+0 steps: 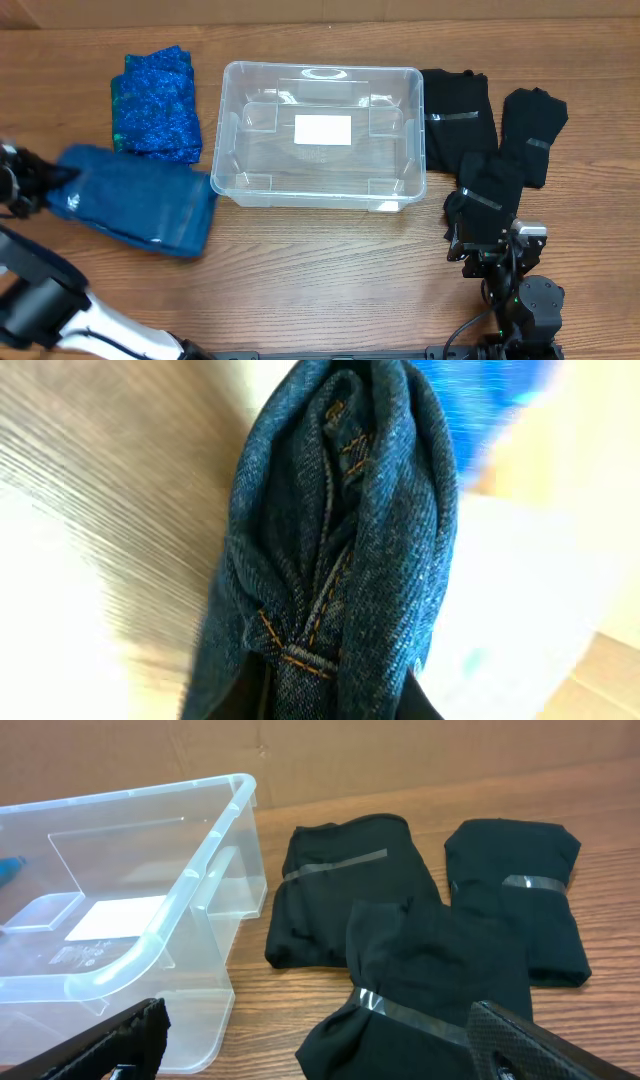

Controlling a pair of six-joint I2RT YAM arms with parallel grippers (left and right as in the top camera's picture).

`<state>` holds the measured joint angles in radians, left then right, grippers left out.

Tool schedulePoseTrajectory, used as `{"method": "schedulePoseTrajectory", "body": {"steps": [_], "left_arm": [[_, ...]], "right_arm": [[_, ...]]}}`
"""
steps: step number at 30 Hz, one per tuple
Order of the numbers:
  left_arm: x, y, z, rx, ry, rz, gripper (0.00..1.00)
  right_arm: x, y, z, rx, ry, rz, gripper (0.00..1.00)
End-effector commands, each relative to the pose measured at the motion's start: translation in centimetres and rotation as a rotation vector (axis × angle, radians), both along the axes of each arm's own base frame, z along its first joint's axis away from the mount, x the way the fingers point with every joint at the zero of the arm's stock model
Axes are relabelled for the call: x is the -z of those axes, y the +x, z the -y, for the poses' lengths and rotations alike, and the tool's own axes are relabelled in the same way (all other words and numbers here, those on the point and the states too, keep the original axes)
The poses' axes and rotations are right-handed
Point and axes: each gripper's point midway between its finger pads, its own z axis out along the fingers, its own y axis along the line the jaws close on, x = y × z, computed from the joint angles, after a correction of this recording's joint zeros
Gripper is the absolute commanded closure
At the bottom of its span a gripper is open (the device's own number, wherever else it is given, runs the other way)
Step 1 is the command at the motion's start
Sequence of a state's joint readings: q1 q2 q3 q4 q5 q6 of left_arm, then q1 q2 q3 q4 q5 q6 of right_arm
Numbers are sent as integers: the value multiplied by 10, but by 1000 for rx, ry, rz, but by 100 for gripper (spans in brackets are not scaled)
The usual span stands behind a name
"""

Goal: Pack container
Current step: 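Lift the denim and lower it into the right half of the bin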

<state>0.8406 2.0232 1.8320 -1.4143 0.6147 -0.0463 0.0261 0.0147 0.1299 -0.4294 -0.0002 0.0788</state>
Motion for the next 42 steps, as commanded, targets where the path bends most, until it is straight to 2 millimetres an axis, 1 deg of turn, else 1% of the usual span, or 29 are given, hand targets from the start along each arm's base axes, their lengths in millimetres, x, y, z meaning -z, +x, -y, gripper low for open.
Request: {"method": "schedulePoseTrajectory", "body": {"steps": [1, 2, 3, 4, 5, 6, 7, 8, 9, 11, 12, 13, 15, 16, 18, 20, 21, 24, 27, 29, 32, 36, 39, 41, 42], "left_arm": [[-185, -1, 57, -10, 121, 413, 96], [-212, -7, 73, -7, 153, 464, 96], [-232, -13, 87, -6, 175, 503, 96], [-247, -17, 99, -1, 191, 534, 96], [-266, -23, 115, 5, 206, 577, 96], [-288, -29, 136, 18, 220, 635, 96], [-305, -33, 153, 32, 225, 684, 96], [-317, -36, 165, 39, 226, 719, 96], [-332, -40, 182, 28, 222, 758, 96], [-349, -43, 201, -20, 224, 789, 96], [-353, -43, 207, -61, 222, 788, 96], [-354, -42, 216, -151, 202, 755, 96], [-350, -36, 229, -200, 179, 721, 96], [-348, -30, 238, -206, 177, 711, 96], [-337, -9, 263, -175, 189, 696, 96], [-318, 12, 289, -144, 187, 646, 96], [-305, 22, 301, -132, 186, 609, 96], [-263, 52, 334, -101, 181, 487, 96], [-218, 79, 358, -98, 174, 369, 96], [-178, 98, 381, -69, 185, 283, 96], [-136, 109, 402, -47, 199, 189, 96], [-95, 114, 419, -7, 240, 104, 96], [-73, 108, 422, 17, 289, 45, 96], [-63, 100, 415, 18, 345, 5, 96], [-62, 97, 411, 27, 375, -3, 96]], "right_arm": [[-1, 0, 0, 2, 8, 8, 0], [-1, 0, 0, 2, 8, 8, 0], [-1, 0, 0, 2, 8, 8, 0], [-1, 0, 0, 2, 8, 8, 0], [-1, 0, 0, 2, 8, 8, 0], [-1, 0, 0, 2, 8, 8, 0], [-1, 0, 0, 2, 8, 8, 0], [-1, 0, 0, 2, 8, 8, 0], [-1, 0, 0, 2, 8, 8, 0], [-1, 0, 0, 2, 8, 8, 0], [-1, 0, 0, 2, 8, 8, 0], [-1, 0, 0, 2, 8, 8, 0], [-1, 0, 0, 2, 8, 8, 0], [-1, 0, 0, 2, 8, 8, 0], [-1, 0, 0, 2, 8, 8, 0], [-1, 0, 0, 2, 8, 8, 0], [-1, 0, 0, 2, 8, 8, 0], [-1, 0, 0, 2, 8, 8, 0], [-1, 0, 0, 2, 8, 8, 0], [-1, 0, 0, 2, 8, 8, 0], [-1, 0, 0, 2, 8, 8, 0], [-1, 0, 0, 2, 8, 8, 0], [-1, 0, 0, 2, 8, 8, 0], [-1, 0, 0, 2, 8, 8, 0], [-1, 0, 0, 2, 8, 8, 0]]}}
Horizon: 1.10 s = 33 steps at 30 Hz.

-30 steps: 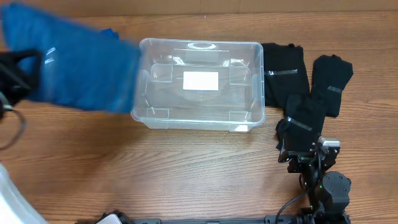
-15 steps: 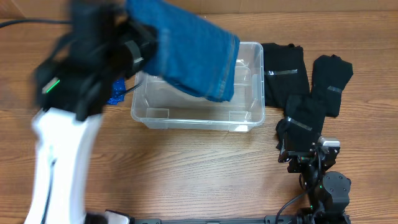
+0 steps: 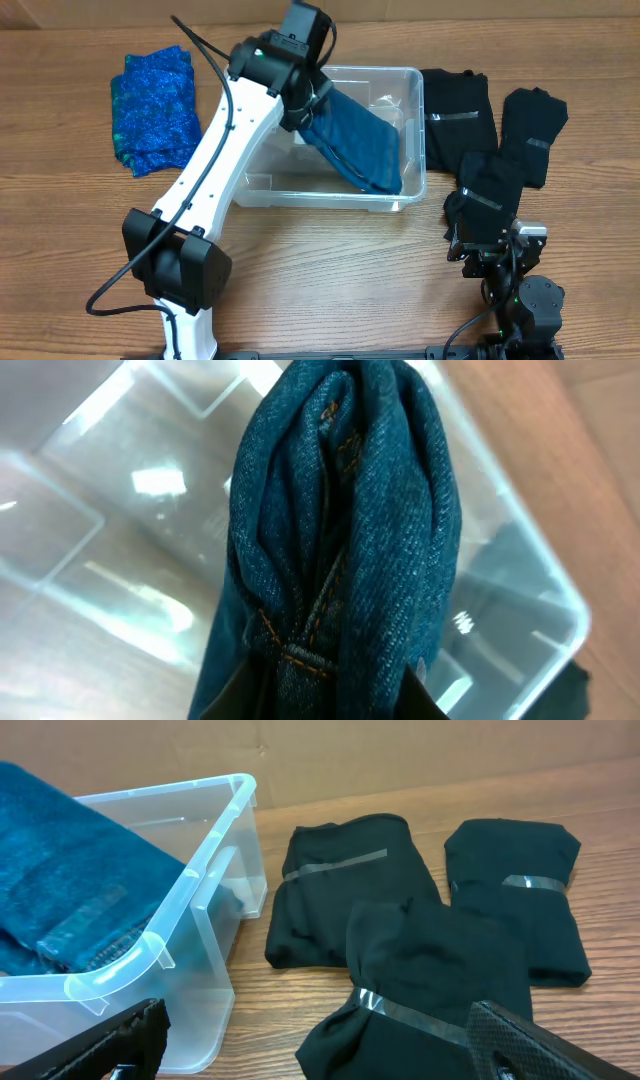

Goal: Pack container
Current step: 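Lift the denim and lower it into the right half of the bin, then move the left gripper back and grasp the sparkly blue fabric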

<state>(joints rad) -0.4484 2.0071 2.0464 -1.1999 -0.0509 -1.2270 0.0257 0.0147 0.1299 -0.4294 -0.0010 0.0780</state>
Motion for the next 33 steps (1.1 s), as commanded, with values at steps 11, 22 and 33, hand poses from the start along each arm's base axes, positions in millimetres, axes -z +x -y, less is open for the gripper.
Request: {"method": "schedulePoseTrajectory", "body": {"steps": [11, 22, 33], "left_arm": [[-51, 2, -98, 198, 298, 97, 0], [-34, 24, -267, 105, 208, 71, 0], [126, 25, -350, 169, -91, -130, 0]], "right_arm": [[-1, 0, 0, 2, 9, 8, 0], [-1, 0, 0, 2, 9, 8, 0], [-1, 0, 0, 2, 9, 8, 0]]}}
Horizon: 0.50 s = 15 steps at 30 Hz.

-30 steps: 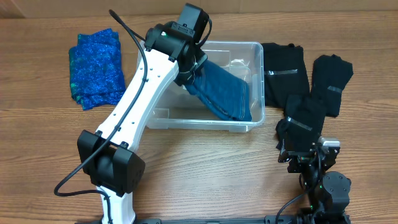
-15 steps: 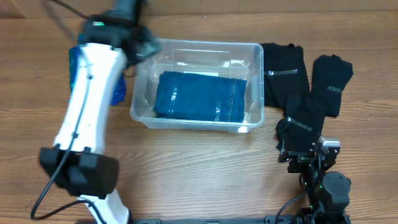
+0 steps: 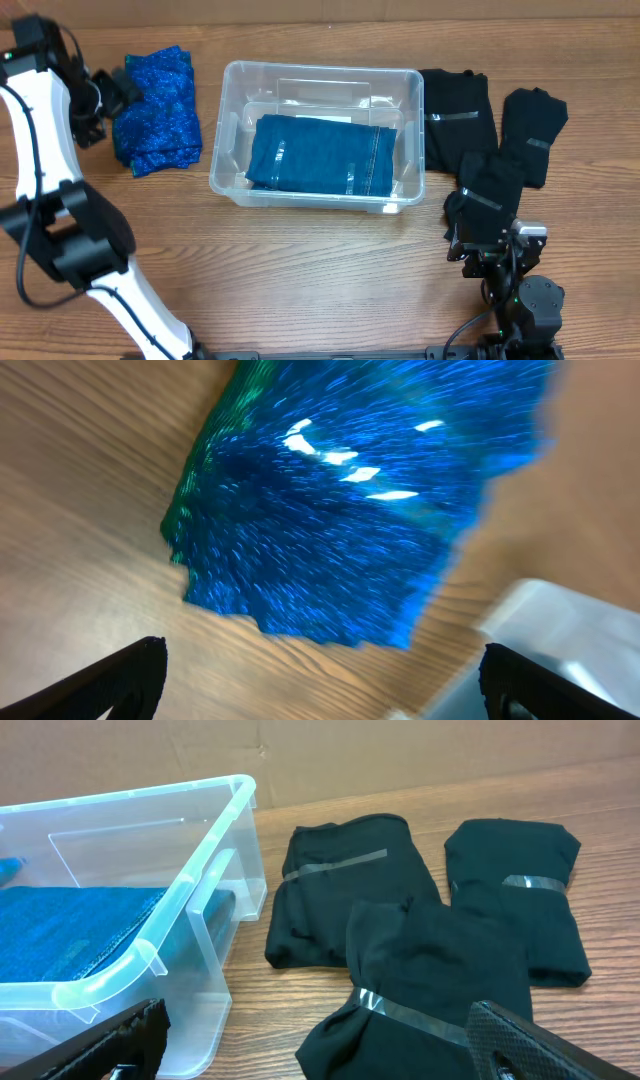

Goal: Pack container
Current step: 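Move the left gripper back and grasp the sparkly blue fabric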

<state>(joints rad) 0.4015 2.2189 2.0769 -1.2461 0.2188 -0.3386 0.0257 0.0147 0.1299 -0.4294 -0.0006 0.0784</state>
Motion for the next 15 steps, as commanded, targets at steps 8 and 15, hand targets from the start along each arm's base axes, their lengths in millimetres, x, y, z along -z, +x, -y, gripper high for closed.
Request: {"method": "schedulePoseTrajectory", "body": {"steps": [8, 15], "left_arm": [[101, 9, -17, 139, -145, -14, 0], [124, 19, 2, 194, -190, -4, 58]], "right_arm": [[-1, 0, 0, 2, 8, 8, 0], [-1, 0, 0, 2, 8, 8, 0]]}}
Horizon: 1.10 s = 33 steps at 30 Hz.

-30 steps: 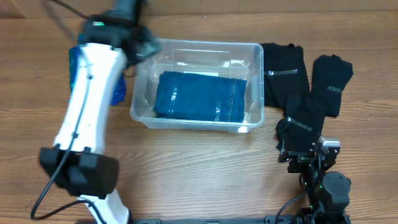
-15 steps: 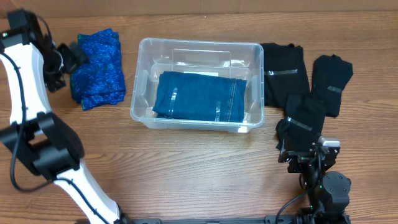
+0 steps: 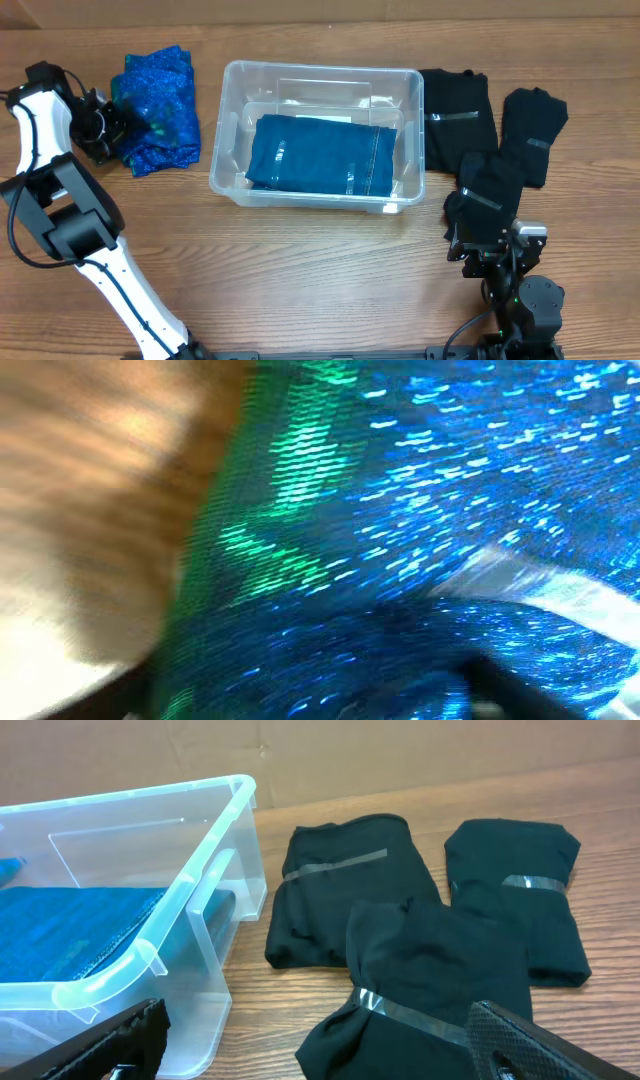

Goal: Pack container
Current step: 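Move the left gripper back and grasp the sparkly blue fabric, then carry the sparkly blue fabric over and lower it into the bin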

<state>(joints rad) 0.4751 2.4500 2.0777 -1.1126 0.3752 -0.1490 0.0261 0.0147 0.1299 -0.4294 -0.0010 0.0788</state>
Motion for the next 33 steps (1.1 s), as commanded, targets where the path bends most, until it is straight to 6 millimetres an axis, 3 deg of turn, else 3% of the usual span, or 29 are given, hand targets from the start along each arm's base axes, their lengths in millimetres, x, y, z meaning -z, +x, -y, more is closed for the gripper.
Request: {"method": "schedulePoseTrajectory", "body": {"steps": [1, 3, 6, 10, 13, 17, 21, 25, 28, 33], "left_arm": [[28, 3, 22, 70, -53, -21, 73], [26, 2, 23, 70, -58, -24, 96], [18, -3, 26, 79, -66, -36, 96], [-19, -9, 34, 112, -70, -25, 96], [-75, -8, 51, 133, -99, 53, 96], [-175, -18, 89, 193, -118, 216, 96], [-279, -52, 147, 299, -50, 412, 96], [-346, -85, 204, 358, -13, 560, 96], [-371, -104, 243, 375, 17, 609, 96], [-364, -108, 303, 358, 112, 585, 96]], "right_arm": [[-1, 0, 0, 2, 8, 8, 0], [-1, 0, 0, 3, 8, 8, 0], [-1, 0, 0, 2, 8, 8, 0], [-1, 0, 0, 2, 8, 8, 0], [-1, 0, 0, 2, 8, 8, 0], [-1, 0, 0, 3, 8, 8, 0], [-1, 0, 0, 2, 8, 8, 0], [-1, 0, 0, 3, 8, 8, 0], [-1, 0, 0, 3, 8, 8, 0], [-1, 0, 0, 3, 8, 8, 0]]}}
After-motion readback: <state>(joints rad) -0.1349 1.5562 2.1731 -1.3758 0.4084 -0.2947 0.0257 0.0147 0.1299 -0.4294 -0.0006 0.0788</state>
